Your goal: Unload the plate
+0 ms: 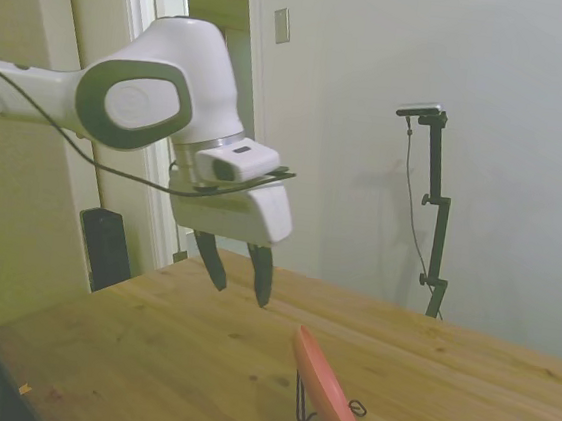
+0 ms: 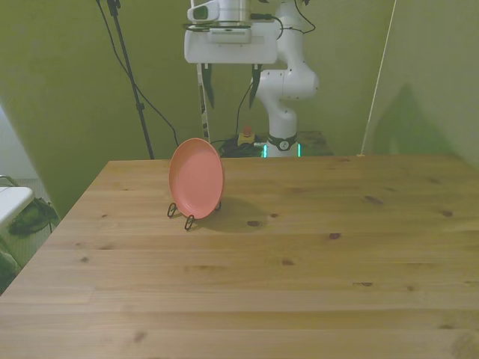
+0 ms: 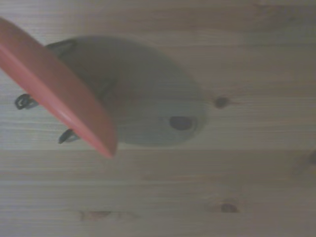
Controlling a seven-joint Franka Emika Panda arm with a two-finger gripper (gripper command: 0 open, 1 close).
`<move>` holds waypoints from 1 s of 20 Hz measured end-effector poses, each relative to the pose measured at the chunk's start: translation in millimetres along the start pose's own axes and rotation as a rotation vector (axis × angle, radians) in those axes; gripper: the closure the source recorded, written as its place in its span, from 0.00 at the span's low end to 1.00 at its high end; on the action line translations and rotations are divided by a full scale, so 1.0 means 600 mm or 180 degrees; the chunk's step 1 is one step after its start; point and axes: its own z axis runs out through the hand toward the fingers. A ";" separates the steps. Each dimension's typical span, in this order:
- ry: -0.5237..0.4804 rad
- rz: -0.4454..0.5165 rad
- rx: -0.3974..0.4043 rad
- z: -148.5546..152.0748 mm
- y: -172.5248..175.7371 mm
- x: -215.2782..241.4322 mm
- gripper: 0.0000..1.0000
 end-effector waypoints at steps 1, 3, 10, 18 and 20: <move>-0.0063 -0.0076 0.0000 -0.001 0.002 0.011 0.00; -0.0189 -0.0270 0.0040 -0.016 -0.005 0.013 0.00; -0.0705 -0.0658 0.0191 -0.002 0.058 0.065 0.00; -0.0767 -0.0691 0.0511 0.028 0.125 0.166 0.00; -0.0997 -0.0746 0.0571 0.057 0.118 0.181 0.00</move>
